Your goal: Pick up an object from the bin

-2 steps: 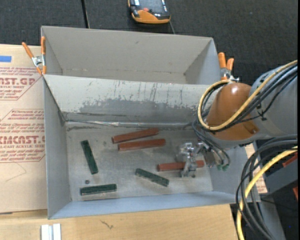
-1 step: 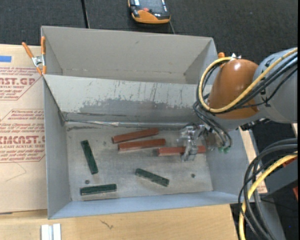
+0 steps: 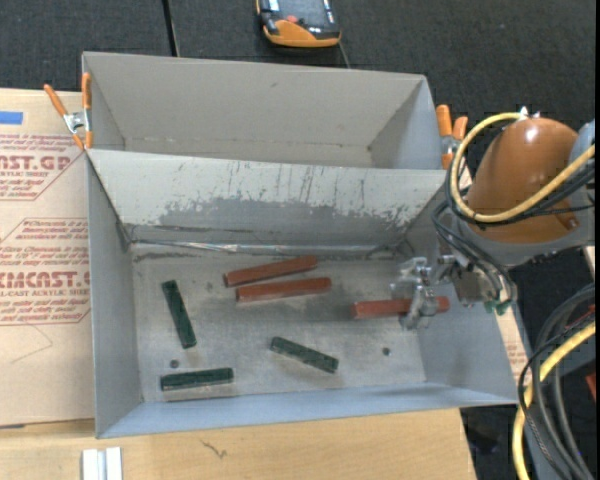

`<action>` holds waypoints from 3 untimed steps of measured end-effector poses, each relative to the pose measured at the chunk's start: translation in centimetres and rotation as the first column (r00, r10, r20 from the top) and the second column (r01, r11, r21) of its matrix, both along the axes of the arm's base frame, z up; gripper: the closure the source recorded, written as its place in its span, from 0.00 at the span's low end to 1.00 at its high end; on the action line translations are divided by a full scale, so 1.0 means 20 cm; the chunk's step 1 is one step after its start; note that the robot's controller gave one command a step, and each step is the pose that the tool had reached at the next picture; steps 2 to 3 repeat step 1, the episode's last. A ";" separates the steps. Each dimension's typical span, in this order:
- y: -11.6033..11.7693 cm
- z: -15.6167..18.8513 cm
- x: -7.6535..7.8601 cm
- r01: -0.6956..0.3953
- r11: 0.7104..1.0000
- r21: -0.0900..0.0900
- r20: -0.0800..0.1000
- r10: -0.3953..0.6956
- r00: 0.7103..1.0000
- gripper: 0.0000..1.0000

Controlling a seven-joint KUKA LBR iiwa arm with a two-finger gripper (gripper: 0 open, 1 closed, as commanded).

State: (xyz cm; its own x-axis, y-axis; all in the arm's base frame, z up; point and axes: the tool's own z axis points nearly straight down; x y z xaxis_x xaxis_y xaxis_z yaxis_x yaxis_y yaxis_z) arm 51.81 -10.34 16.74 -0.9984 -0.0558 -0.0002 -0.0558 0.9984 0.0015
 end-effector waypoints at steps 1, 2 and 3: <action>0.05 0.18 -0.07 0.027 1.000 -0.004 -0.001 -0.027 1.000 1.00; 0.05 0.18 -0.07 0.027 1.000 -0.004 -0.001 -0.027 1.000 1.00; 0.05 0.18 -0.07 0.027 1.000 -0.004 -0.001 -0.027 1.000 1.00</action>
Offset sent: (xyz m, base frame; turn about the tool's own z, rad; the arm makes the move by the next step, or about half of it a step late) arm 0.0226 0.0289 0.0844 0.0064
